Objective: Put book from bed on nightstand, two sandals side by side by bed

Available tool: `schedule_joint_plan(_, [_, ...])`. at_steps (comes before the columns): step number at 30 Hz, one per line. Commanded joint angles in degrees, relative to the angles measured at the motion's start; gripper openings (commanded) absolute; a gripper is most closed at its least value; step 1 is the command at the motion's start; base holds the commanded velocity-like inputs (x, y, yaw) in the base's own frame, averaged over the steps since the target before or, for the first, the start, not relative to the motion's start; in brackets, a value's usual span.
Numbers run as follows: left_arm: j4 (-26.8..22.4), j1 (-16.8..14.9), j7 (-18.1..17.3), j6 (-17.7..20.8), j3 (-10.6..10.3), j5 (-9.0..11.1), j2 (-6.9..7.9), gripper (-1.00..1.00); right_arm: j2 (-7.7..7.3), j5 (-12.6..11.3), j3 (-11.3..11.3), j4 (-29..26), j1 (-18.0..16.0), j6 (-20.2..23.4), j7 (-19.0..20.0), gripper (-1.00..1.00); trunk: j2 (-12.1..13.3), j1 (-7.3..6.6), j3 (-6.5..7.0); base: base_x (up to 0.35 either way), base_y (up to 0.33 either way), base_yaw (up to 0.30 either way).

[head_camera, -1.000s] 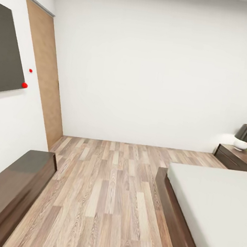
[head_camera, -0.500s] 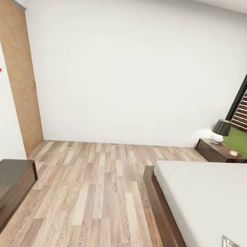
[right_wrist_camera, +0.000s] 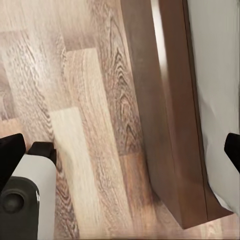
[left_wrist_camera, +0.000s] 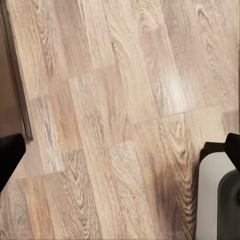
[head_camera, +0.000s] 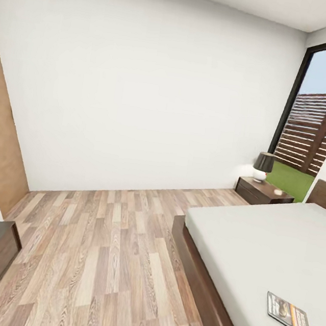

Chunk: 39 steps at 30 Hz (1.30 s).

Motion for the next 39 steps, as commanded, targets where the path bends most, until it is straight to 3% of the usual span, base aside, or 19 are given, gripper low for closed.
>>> schedule_joint_plan(1, [-0.03,-0.01,0.25,-0.12,-0.5,0.31,0.03,1.0,-0.02,-0.6,0.48,-0.05,-0.04,0.17,0.19,1.0,-0.09,0.02,-0.07,0.002,0.017,-0.275])
schedule_joint_plan(39, [-0.03,-0.01,0.25,-0.14,-0.5,0.31,0.1,1.0,-0.02,-0.6,0.48,-0.05,0.25,0.17,0.19,1.0,-0.09,0.02,1.02,0.0,0.071,-0.278])
